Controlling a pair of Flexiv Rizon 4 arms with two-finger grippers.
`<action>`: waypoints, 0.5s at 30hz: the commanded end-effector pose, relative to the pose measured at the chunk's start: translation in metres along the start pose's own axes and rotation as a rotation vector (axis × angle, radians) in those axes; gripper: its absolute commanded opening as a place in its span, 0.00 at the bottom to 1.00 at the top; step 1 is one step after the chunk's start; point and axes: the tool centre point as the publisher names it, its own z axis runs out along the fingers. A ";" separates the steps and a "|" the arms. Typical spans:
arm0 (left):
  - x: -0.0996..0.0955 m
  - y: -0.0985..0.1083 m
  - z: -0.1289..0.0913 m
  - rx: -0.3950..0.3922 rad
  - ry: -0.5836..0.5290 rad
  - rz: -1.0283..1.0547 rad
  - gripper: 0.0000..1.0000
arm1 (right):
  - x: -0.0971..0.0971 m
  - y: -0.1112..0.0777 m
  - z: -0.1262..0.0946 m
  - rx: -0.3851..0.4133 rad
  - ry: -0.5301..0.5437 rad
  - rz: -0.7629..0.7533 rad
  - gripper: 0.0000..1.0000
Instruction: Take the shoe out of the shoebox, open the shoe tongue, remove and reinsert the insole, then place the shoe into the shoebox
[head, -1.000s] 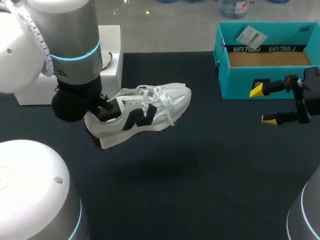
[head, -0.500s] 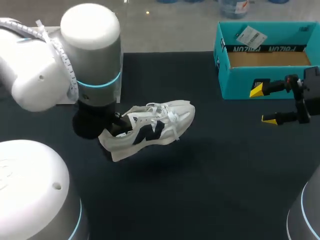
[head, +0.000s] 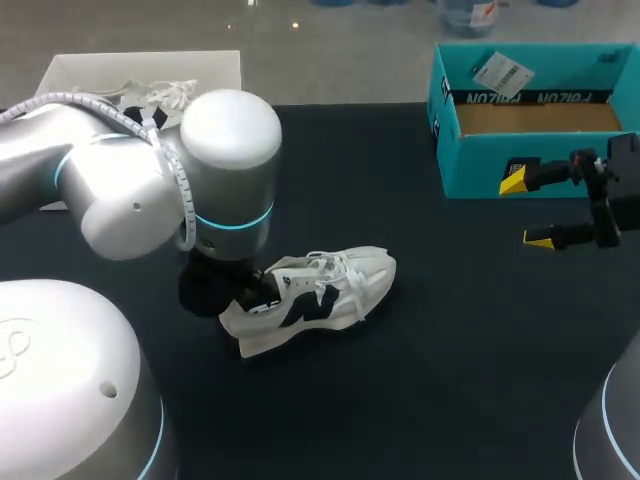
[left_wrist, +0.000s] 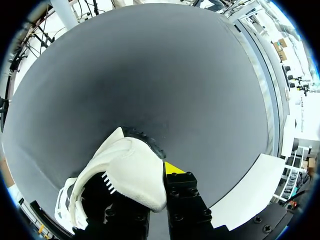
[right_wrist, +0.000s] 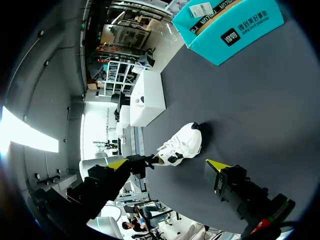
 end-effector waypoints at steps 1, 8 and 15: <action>-0.004 0.009 0.023 0.019 -0.005 -0.001 0.00 | 0.000 -0.001 0.000 -0.002 -0.004 0.002 1.00; -0.006 0.007 0.027 0.028 -0.026 0.007 0.45 | 0.000 -0.001 0.000 -0.002 -0.004 0.002 1.00; -0.005 0.003 0.008 0.027 -0.065 -0.024 1.00 | 0.000 -0.001 0.000 -0.002 -0.004 0.002 1.00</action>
